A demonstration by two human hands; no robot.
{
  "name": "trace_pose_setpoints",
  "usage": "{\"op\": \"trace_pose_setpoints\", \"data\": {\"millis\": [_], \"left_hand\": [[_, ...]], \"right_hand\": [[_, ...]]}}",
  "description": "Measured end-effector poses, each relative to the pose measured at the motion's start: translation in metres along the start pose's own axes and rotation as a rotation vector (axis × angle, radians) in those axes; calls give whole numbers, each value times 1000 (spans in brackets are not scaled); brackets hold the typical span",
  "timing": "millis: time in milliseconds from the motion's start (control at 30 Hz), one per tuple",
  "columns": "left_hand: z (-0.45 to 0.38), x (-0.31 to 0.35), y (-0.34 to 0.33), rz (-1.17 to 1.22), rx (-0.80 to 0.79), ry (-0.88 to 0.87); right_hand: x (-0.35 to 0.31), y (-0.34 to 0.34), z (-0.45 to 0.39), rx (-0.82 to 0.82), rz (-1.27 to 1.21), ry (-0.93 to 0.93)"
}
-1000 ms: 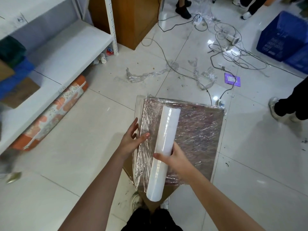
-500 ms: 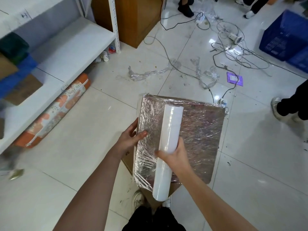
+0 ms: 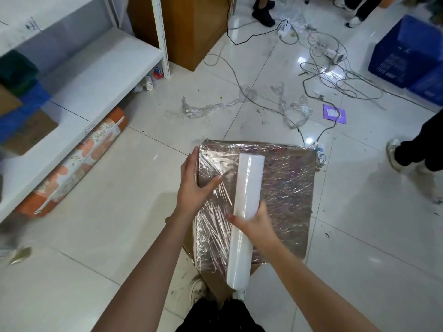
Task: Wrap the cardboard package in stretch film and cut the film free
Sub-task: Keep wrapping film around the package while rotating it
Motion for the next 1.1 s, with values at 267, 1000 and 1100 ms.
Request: {"op": "trace_pose_setpoints", "data": {"millis": [267,1000,1100], "left_hand": [[-22,35,24,-225,26,-206],[-36,72,7,-929,-441,-572],[-39,67,9,-757,-519,-527]], "right_hand": [[9,-2,3,-30,30,-45],[23,4,11,-5,48,-70],[24,4,12,-9,62,-70]]}}
Point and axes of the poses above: each hand's wrist, its own z-axis away from the middle knuckle, its own y-axis out of the back of the hand, x = y × z, the point moved 4 cm from there along -z, towards the middle knuckle, and after that the axes turned 5 degrees about -z, right-handed, at the moved point
